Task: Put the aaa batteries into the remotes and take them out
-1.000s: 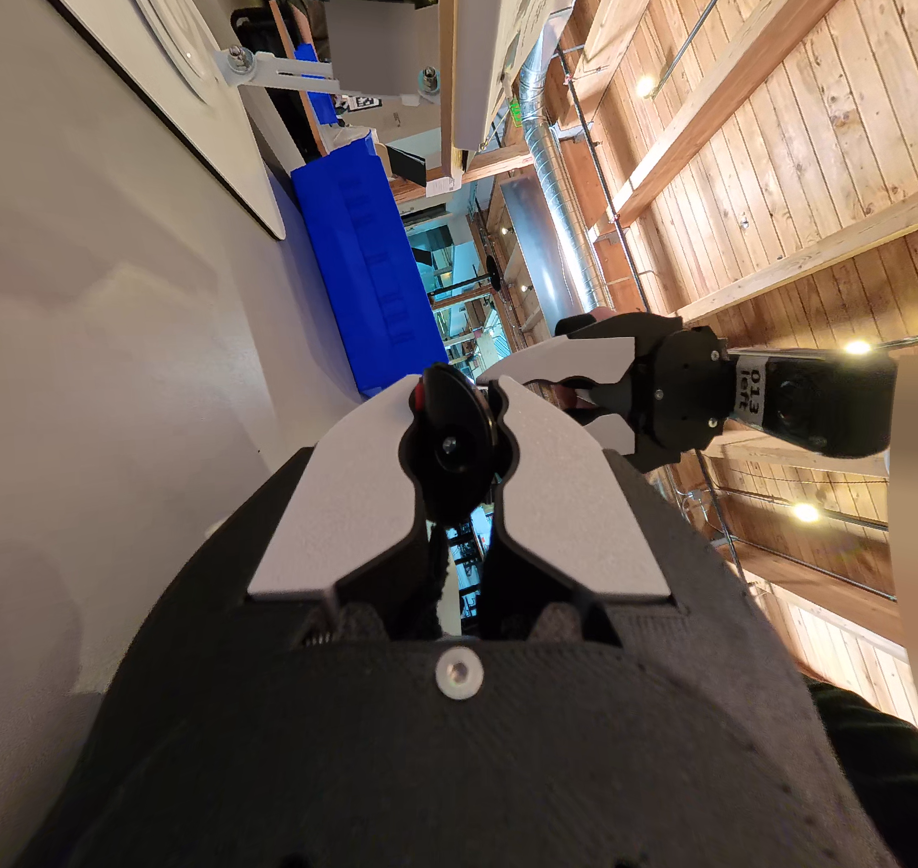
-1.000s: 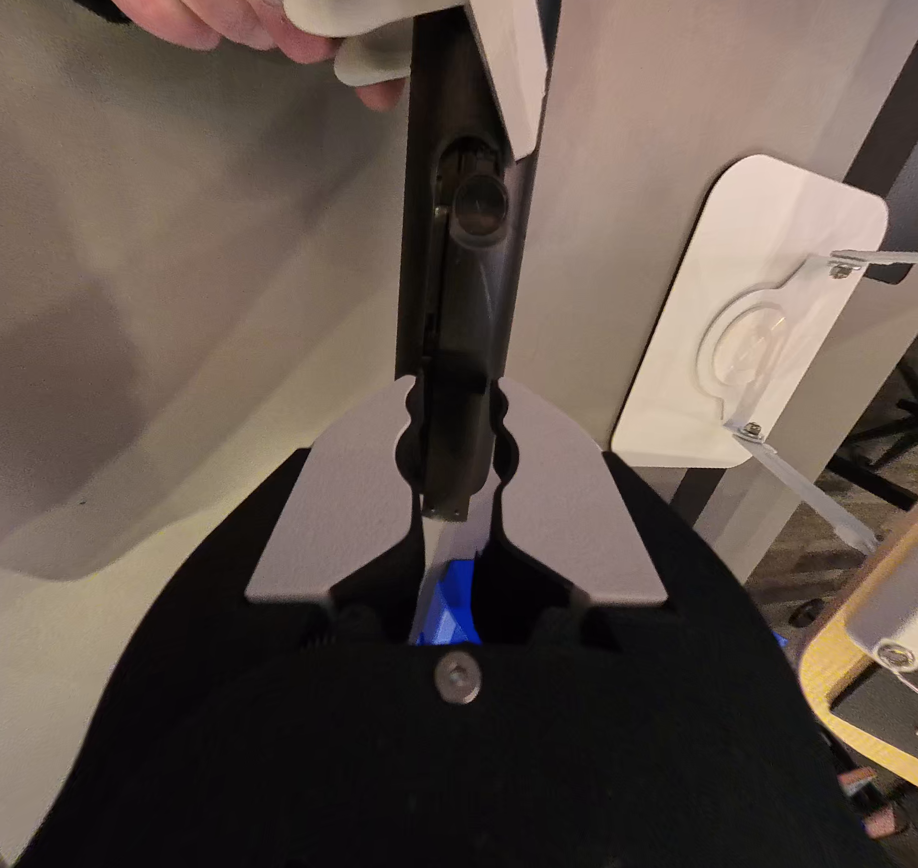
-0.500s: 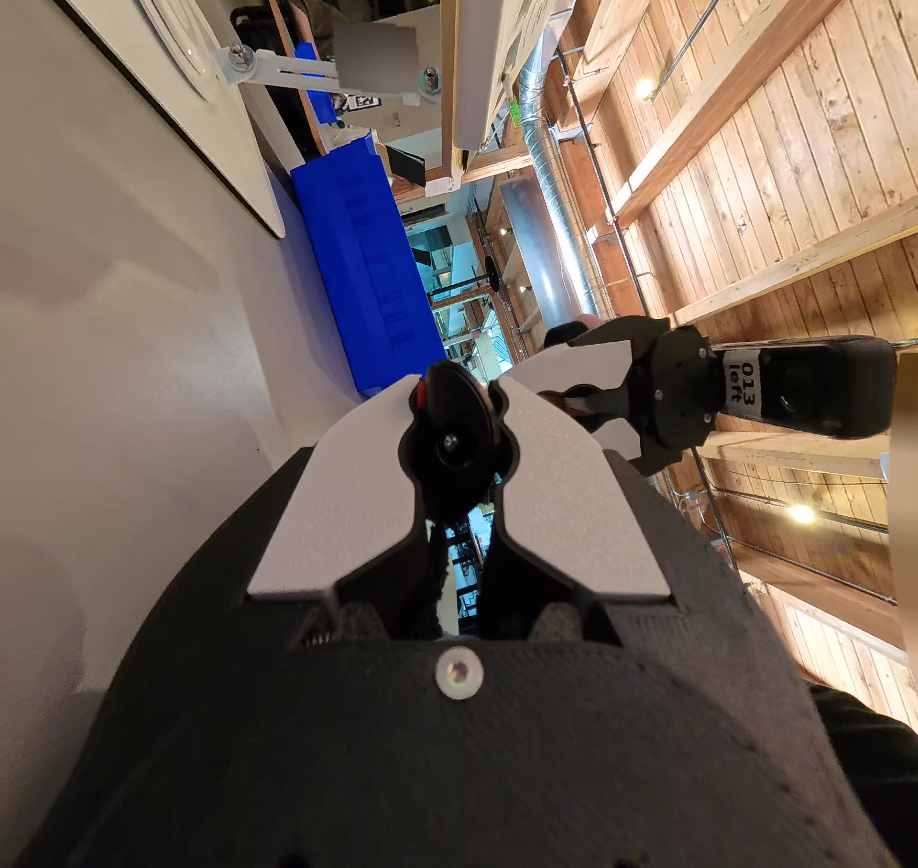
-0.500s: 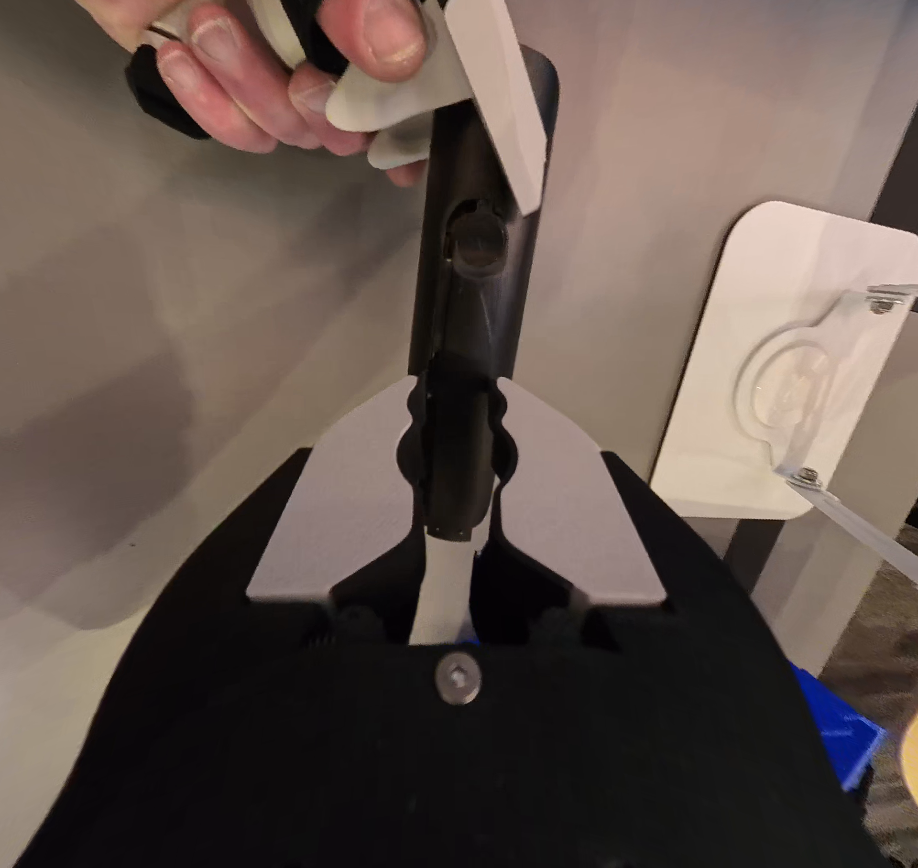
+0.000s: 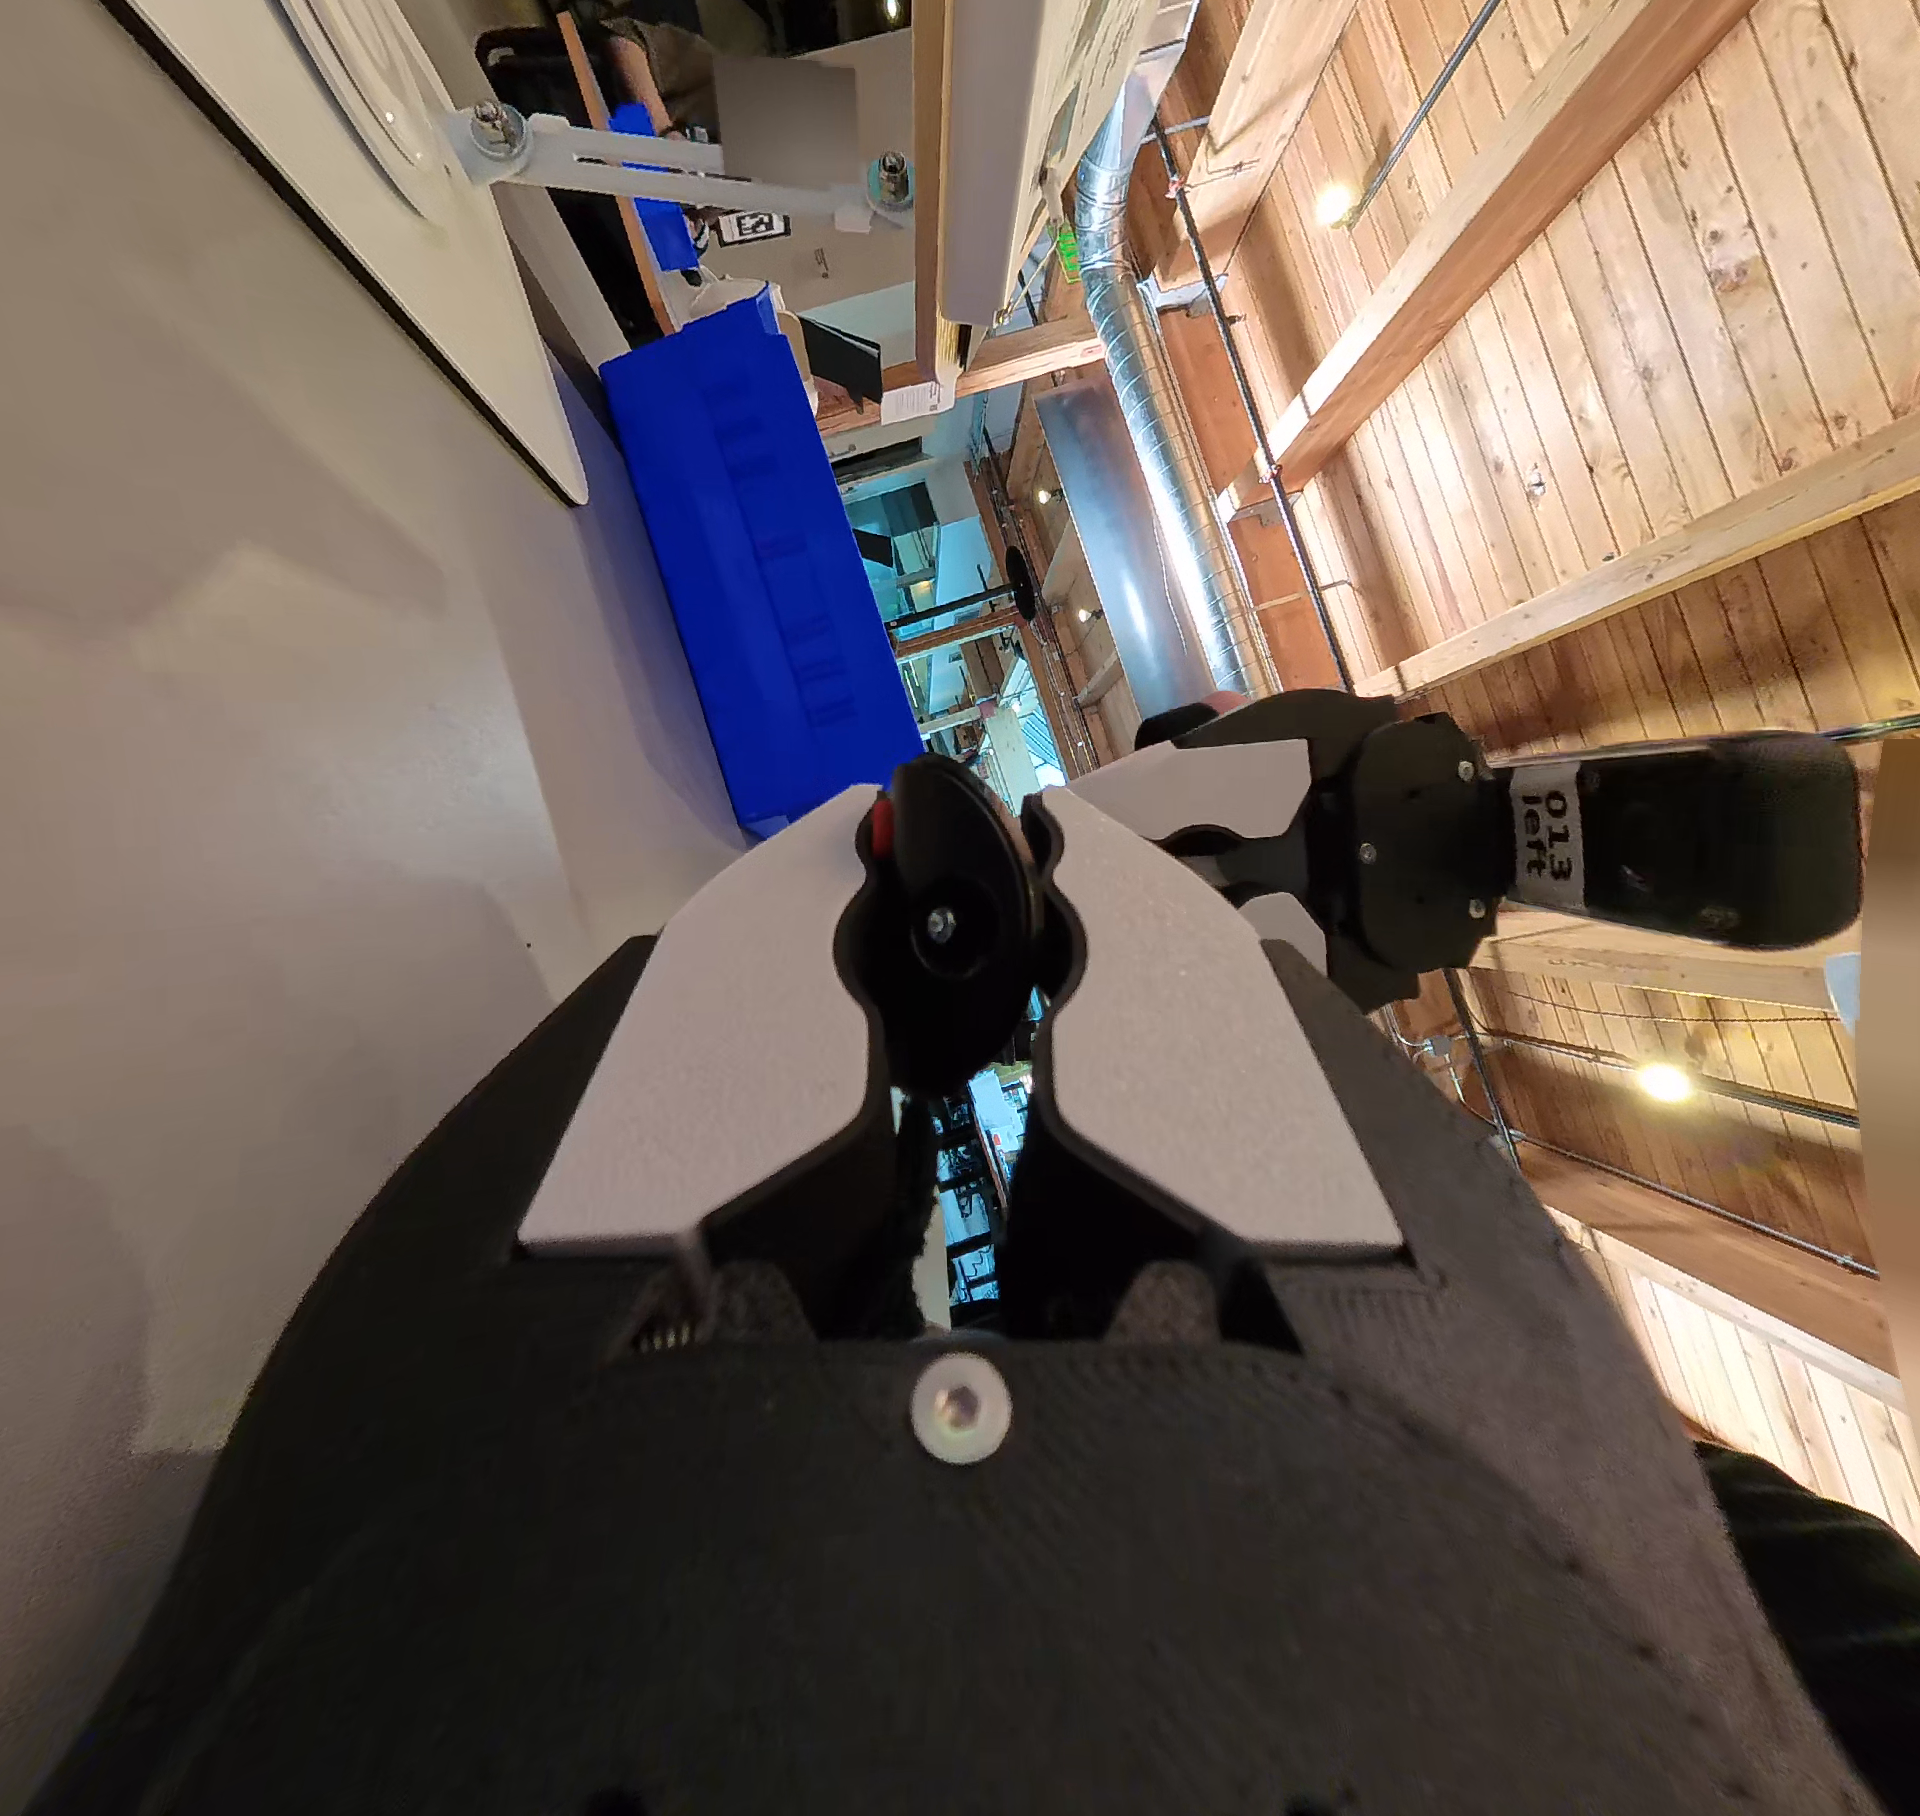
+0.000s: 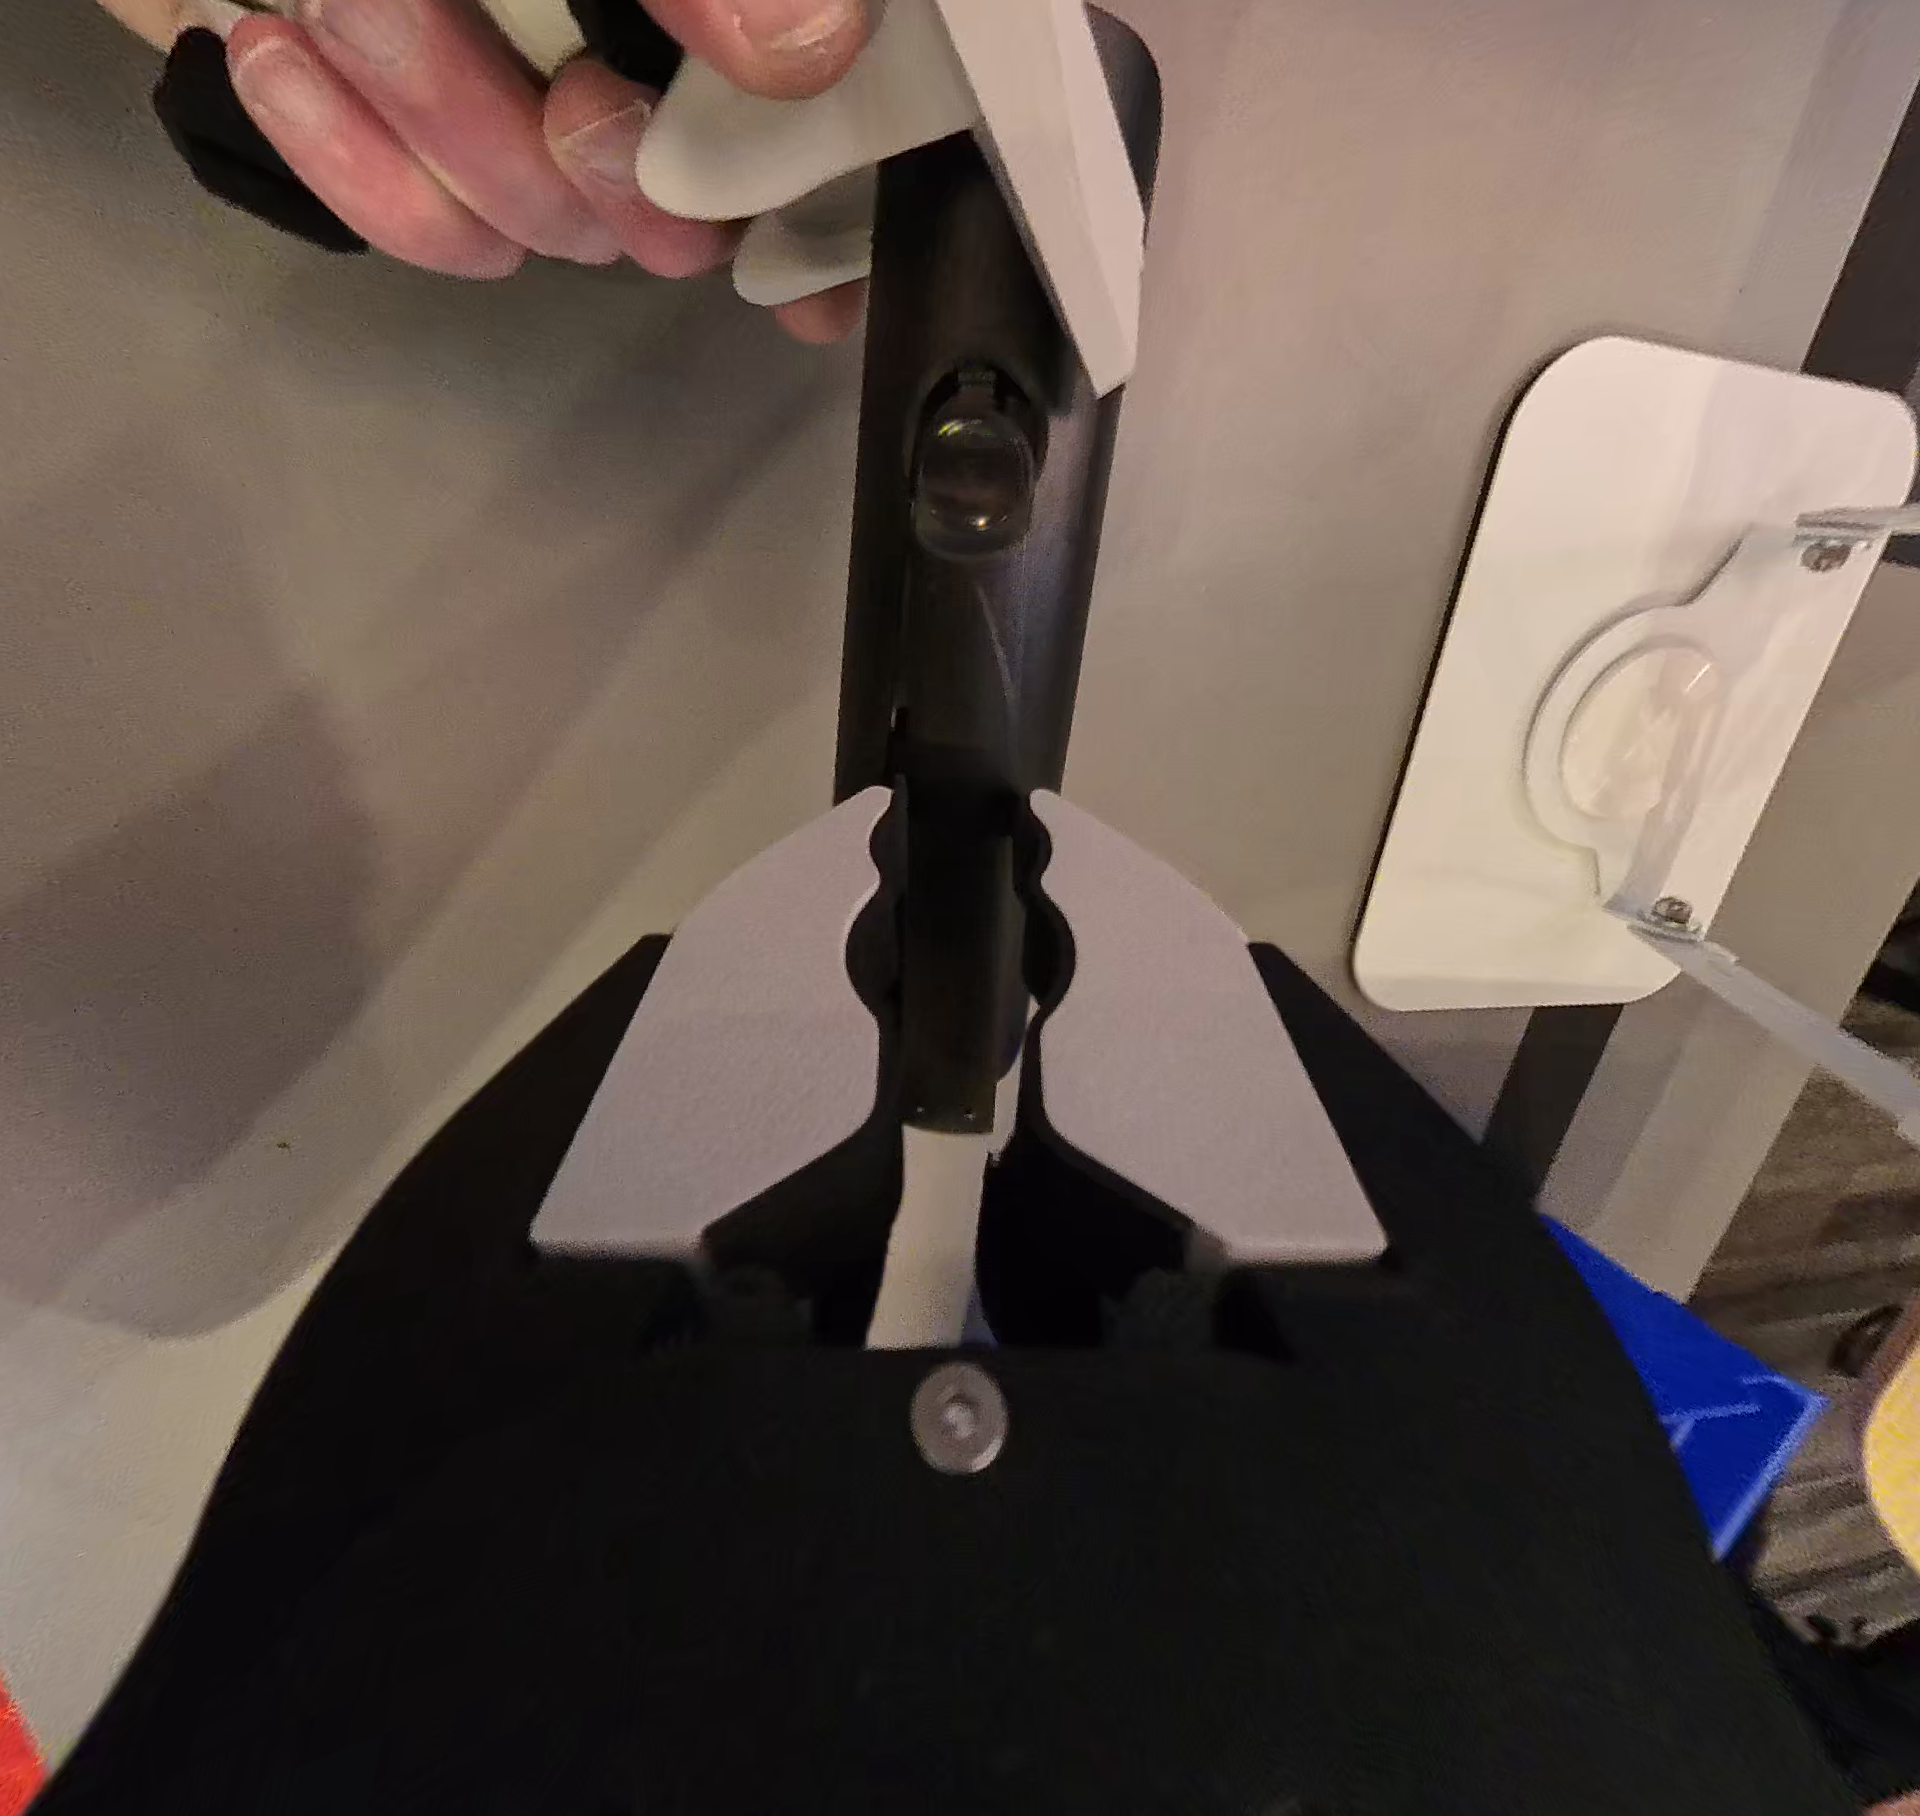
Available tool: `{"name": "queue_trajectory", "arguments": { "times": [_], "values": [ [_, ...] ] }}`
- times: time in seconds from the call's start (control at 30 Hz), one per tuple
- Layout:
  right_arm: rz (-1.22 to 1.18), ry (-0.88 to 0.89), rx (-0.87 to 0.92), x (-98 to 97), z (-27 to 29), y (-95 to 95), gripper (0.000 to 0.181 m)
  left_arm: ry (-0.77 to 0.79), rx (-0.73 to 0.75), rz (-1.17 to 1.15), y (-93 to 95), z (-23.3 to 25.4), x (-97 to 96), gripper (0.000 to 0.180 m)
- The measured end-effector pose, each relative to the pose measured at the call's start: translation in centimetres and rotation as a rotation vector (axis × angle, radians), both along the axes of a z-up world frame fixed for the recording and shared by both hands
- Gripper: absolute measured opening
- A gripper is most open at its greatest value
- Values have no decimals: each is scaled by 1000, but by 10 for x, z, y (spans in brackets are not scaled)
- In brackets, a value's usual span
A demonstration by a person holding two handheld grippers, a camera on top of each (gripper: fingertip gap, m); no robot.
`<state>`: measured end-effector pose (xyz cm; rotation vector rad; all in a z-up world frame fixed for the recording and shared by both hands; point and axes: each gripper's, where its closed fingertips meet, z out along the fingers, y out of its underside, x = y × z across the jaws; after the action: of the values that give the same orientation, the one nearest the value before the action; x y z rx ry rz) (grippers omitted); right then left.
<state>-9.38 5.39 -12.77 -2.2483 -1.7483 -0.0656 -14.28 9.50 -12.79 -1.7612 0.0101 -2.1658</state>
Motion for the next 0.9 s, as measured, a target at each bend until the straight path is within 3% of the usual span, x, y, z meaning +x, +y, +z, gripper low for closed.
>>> {"name": "queue_trajectory", "arguments": {
  "times": [0.4,0.5,0.57,0.8,0.87,0.9],
  "values": [
    [-148,-3,-94,-3,-2,-9,20,13,1,11,1,-1,0,24],
    [-165,-1,-83,-4,-1,-6,34,7,-4,14,1,-1,-1,23],
    [-172,-40,-60,1,-2,-4,33,14,-6,16,2,-2,-1,24],
    [-138,-92,-4,2,-9,-4,21,30,-10,13,2,-4,0,24],
    [-125,-52,13,-2,-8,-3,0,37,-4,11,1,-5,0,24],
    [-133,-37,43,-1,-5,1,0,29,-5,-5,-1,-4,1,24]
  ]
}}
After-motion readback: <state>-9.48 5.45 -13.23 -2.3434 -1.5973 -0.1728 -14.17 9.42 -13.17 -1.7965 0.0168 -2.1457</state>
